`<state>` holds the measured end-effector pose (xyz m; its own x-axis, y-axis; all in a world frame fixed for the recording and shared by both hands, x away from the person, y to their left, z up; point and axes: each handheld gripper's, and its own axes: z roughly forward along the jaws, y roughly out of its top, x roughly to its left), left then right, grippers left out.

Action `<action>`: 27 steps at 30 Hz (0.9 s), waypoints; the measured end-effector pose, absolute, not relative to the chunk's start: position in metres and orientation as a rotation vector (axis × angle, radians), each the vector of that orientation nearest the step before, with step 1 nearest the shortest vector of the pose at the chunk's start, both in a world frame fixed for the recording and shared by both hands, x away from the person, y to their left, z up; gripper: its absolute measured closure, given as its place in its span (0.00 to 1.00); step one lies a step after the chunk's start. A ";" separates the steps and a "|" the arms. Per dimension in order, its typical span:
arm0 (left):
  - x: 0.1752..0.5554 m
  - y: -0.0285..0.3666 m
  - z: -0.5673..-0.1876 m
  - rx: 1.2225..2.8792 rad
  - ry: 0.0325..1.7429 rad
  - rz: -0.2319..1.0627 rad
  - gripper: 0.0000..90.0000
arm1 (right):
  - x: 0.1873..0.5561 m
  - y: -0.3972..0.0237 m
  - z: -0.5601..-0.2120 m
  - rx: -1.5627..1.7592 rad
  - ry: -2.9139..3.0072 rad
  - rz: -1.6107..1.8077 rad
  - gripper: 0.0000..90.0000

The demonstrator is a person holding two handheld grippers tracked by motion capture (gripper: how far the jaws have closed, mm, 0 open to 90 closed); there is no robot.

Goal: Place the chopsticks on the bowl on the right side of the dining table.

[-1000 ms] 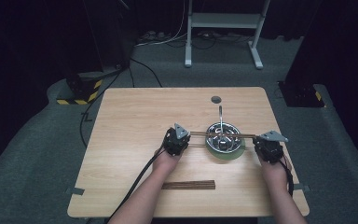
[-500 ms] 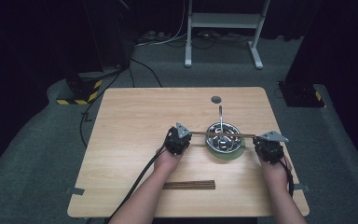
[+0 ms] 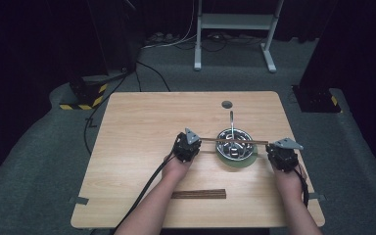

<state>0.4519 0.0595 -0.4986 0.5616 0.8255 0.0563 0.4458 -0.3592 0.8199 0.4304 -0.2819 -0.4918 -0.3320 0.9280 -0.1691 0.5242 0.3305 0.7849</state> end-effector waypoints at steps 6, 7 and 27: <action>0.452 0.059 -0.500 1.999 1.027 0.599 0.88 | 0.431 -0.283 -0.493 1.276 1.979 0.839 0.87; 0.452 0.059 -0.500 1.999 1.027 0.599 0.88 | 0.431 -0.283 -0.493 1.276 1.979 0.839 0.87; 0.449 0.063 -0.501 2.008 1.035 0.599 0.85 | 0.427 -0.281 -0.494 1.279 1.977 0.850 0.79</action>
